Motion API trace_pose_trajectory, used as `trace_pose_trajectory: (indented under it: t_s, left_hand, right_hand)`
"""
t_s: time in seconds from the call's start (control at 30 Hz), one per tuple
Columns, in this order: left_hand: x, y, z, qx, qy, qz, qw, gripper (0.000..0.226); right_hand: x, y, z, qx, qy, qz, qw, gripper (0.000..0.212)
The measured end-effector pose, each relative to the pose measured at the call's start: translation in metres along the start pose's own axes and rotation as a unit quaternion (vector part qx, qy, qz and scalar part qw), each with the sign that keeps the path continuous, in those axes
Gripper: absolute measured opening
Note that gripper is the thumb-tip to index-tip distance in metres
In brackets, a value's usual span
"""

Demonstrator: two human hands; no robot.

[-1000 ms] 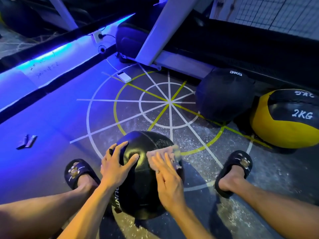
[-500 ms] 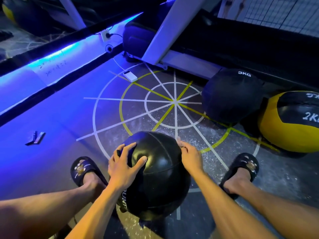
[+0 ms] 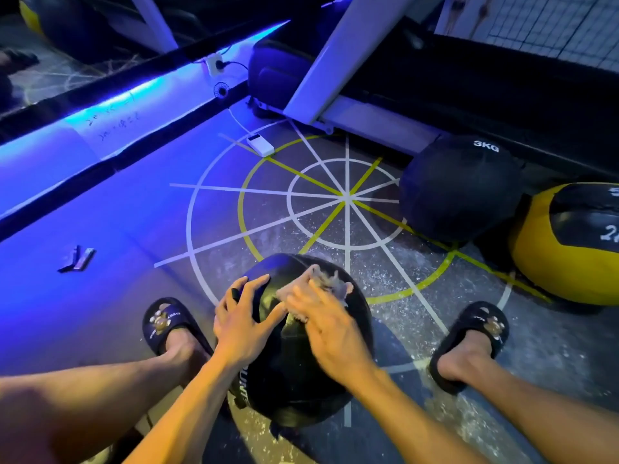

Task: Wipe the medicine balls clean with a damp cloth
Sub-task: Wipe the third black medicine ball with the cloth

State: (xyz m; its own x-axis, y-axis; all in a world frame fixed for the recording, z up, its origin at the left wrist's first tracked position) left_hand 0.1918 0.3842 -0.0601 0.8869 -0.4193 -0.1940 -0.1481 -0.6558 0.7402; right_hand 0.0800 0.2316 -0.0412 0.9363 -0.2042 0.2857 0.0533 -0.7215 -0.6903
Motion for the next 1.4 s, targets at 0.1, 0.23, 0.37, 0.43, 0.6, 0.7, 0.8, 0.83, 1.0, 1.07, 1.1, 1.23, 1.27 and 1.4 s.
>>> trace_pose_trajectory:
  t_s: [0.1, 0.23, 0.37, 0.43, 0.6, 0.7, 0.8, 0.83, 1.0, 1.07, 1.1, 1.23, 1.27, 1.4]
  left_hand:
    - [0.005, 0.007, -0.002, -0.023, -0.046, -0.027, 0.998, 0.081]
    - [0.031, 0.007, -0.014, -0.119, -0.115, -0.056, 0.985, 0.061]
    - [0.046, 0.006, -0.015, -0.166, -0.138, -0.064, 0.974, 0.052]
    - [0.053, 0.006, -0.014, -0.155, -0.134, -0.064, 0.977, 0.053]
    - [0.063, 0.014, -0.011, -0.076, -0.105, -0.049, 0.99, 0.057]
    - [0.067, 0.031, -0.005, -0.016, -0.1, -0.036, 0.994, 0.059]
    - [0.069, 0.043, -0.003, 0.0, -0.125, -0.051, 0.991, 0.059]
    - [0.071, 0.044, -0.004, 0.001, -0.139, -0.057, 0.989, 0.058]
    - [0.082, 0.036, -0.011, -0.069, -0.18, -0.081, 0.978, 0.052]
    - [0.084, 0.034, -0.01, -0.054, -0.175, -0.081, 0.98, 0.049]
    - [0.084, 0.035, -0.009, -0.043, -0.17, -0.08, 0.981, 0.049]
    - [0.081, 0.04, -0.007, -0.035, -0.176, -0.086, 0.98, 0.05]
    - [0.081, 0.042, -0.007, -0.025, -0.173, -0.08, 0.981, 0.05]
    - [0.079, 0.045, -0.006, -0.011, -0.166, -0.065, 0.984, 0.052]
  right_hand:
    - [0.002, 0.018, -0.021, 0.021, 0.062, 0.095, 0.993, 0.052]
    - [0.027, 0.037, -0.04, 0.181, 0.079, 0.2, 0.96, 0.041]
    - [0.034, 0.015, -0.038, 0.13, 0.01, 0.169, 0.977, 0.039]
    - [-0.001, -0.003, -0.024, 0.092, -0.055, 0.124, 0.986, 0.034]
    - [-0.094, 0.015, -0.025, 0.048, -0.164, 0.143, 0.975, 0.031]
    - [-0.08, 0.059, -0.052, 0.061, -0.08, 0.307, 0.946, 0.039]
    - [-0.06, 0.072, -0.08, 0.025, -0.004, 0.36, 0.933, 0.037]
    - [-0.051, 0.065, -0.087, 0.03, 0.038, 0.353, 0.934, 0.036]
    - [0.018, -0.007, -0.07, 0.162, 0.134, 0.191, 0.959, 0.042]
    - [0.02, -0.021, -0.034, 0.059, 0.034, 0.113, 0.991, 0.04]
    - [0.008, -0.024, -0.015, -0.029, -0.04, 0.064, 0.997, 0.037]
    - [-0.08, -0.004, 0.011, -0.222, -0.278, 0.023, 0.934, 0.028]
    - [-0.098, 0.01, 0.005, -0.212, -0.34, 0.085, 0.912, 0.025]
    - [-0.117, 0.055, -0.037, -0.111, -0.263, 0.354, 0.891, 0.017]
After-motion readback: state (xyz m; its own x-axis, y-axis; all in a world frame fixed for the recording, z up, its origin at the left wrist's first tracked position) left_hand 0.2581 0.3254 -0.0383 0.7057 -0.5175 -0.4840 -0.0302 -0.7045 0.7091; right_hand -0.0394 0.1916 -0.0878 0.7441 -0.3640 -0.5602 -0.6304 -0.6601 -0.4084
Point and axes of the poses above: each hand's wrist, its own x-axis towards the middle knuckle, its own z-axis out of the palm, y = z × x, the point moved 2 cm from there along x, towards the middle knuckle, and after that the axes turned 4 degrees about -x, right-handed, at the moved point
